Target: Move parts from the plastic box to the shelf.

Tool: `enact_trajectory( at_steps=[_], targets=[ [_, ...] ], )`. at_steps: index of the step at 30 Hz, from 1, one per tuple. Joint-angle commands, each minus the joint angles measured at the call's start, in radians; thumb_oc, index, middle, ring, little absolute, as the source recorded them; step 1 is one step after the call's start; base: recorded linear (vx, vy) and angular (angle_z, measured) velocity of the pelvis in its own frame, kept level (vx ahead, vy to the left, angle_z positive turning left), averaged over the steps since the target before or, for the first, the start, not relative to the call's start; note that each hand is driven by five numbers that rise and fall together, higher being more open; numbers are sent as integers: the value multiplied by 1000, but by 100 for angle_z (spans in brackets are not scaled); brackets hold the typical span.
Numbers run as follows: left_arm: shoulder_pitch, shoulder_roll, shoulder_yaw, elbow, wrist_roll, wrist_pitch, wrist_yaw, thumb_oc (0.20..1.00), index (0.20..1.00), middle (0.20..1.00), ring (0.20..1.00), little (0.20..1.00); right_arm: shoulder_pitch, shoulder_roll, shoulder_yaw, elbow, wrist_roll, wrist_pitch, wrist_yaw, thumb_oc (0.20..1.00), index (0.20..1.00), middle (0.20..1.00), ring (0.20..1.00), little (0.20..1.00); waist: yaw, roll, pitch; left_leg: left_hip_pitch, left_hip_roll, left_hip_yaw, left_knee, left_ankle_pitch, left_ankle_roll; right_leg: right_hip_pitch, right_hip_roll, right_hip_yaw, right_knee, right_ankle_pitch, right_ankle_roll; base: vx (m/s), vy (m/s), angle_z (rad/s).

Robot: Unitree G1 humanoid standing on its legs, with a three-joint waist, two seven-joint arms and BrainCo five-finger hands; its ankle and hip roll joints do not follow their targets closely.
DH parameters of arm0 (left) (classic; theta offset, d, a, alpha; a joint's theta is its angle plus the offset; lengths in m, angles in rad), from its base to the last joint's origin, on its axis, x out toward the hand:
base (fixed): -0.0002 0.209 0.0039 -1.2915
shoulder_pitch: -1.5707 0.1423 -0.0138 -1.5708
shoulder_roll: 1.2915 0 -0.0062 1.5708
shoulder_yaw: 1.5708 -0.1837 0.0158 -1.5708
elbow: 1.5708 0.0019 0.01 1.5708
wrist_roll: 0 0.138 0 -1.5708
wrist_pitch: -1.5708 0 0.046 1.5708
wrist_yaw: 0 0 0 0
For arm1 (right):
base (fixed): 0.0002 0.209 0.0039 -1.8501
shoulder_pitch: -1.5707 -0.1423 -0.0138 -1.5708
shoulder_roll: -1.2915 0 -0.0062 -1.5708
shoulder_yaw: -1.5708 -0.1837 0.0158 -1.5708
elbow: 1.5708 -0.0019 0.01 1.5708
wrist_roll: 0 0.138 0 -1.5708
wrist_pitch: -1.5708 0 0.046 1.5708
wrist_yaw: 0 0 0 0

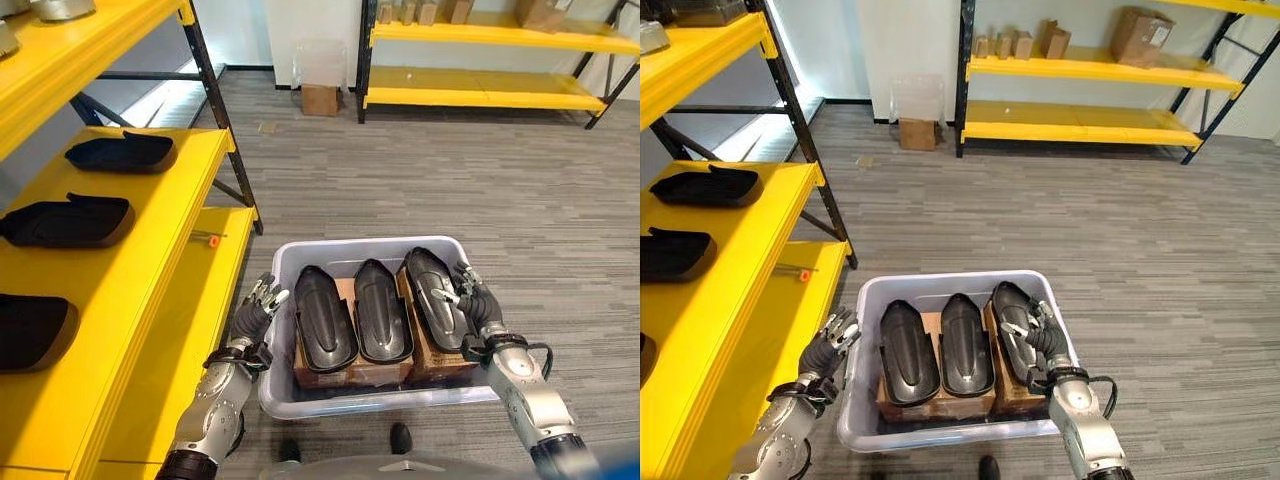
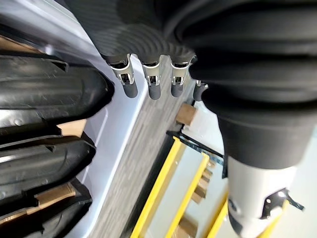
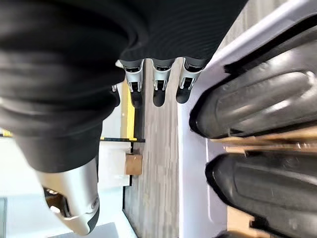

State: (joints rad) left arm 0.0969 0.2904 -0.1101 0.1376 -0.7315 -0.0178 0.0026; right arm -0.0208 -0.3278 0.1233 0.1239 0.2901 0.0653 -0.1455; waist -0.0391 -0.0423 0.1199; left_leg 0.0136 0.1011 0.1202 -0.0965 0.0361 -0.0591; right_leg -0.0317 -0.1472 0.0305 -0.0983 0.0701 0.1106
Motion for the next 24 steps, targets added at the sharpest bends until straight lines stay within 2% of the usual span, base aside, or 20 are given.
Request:
enact_trajectory(
  at_steps=[1,6,16,24],
  targets=[
    [-112,37,-18,-31,-45,-76,8,1000,1000,1000,1000,1000,-147,-34,-46,4,-20,-63,-60,1000,1000,1000,1000,1000,7,9,24,-32,42,-40,9,51,-28,-19,-80,1,55,48,26,-187,-49,19],
    [-179,40,-44,-60,-69,-110,44,1000,1000,1000,1000,1000,-295,-65,-52,89,-39,-67,-145,1000,1000,1000,1000,1000,17,35,90,-100,43,-35,9,78,-37,-107,-78,12,73,62,24,-131,-26,7],
    [-215,40,-69,-46,-68,-124,76,1000,1000,1000,1000,1000,-428,-101,-49,198,-64,-52,-224,1000,1000,1000,1000,1000,31,45,160,-154,43,-23,9,93,-40,-189,-74,36,92,75,22,-51,-14,-3],
    [-239,41,-88,-38,-58,-132,91,1000,1000,1000,1000,1000,-438,-165,-153,253,-160,-28,-330,1000,1000,1000,1000,1000,23,57,199,-164,37,-27,9,88,-37,-215,-80,44,112,68,21,-2,-2,-1]
  ],
)
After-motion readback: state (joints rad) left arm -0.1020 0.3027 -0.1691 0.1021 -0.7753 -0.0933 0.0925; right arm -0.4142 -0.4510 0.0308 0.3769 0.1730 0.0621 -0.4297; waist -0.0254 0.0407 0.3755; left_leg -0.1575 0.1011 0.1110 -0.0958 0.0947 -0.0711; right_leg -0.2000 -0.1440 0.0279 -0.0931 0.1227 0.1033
